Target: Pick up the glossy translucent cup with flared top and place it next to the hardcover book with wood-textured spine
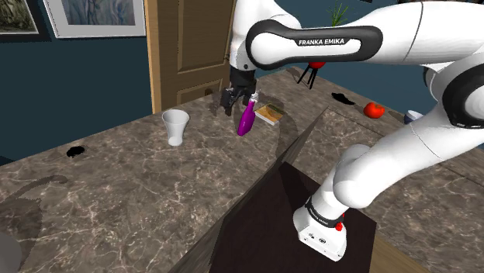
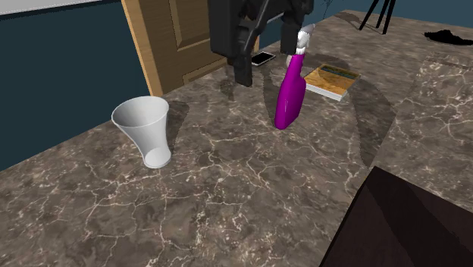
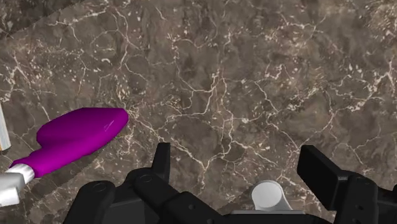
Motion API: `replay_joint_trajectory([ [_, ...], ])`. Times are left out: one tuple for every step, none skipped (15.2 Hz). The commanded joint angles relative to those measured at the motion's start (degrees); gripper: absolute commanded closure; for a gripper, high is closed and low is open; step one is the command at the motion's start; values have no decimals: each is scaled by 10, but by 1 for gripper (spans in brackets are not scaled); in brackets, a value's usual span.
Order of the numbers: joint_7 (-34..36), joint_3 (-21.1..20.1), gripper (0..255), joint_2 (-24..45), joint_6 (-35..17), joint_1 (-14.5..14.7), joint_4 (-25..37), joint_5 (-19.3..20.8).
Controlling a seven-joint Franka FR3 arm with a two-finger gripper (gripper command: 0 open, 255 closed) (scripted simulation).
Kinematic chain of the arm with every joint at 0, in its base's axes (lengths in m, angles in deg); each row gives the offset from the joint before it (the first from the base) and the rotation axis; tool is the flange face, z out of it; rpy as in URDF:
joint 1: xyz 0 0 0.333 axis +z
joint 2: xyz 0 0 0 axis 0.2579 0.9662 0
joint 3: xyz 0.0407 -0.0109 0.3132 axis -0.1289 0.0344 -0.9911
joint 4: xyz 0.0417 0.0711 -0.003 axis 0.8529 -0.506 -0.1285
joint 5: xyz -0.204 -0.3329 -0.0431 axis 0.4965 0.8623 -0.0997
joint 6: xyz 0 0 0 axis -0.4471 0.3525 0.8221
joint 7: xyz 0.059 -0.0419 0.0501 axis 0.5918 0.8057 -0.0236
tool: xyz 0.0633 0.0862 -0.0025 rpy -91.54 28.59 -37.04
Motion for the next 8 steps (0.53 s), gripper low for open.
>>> replay_joint_trajectory([
  [26, -17, 0, 45, -14, 1, 28, 13],
  [39, -25, 0, 66, -20, 3, 43, 20],
  [53, -32, 0, 88, -24, 4, 58, 28],
  [66, -39, 0, 111, -27, 5, 75, 37],
  [80, -46, 0, 133, -30, 7, 92, 47],
  [94, -52, 0, 156, -32, 10, 110, 57],
  [107, -57, 0, 179, -32, 13, 129, 68],
  [120, -62, 0, 203, -32, 16, 149, 80],
])
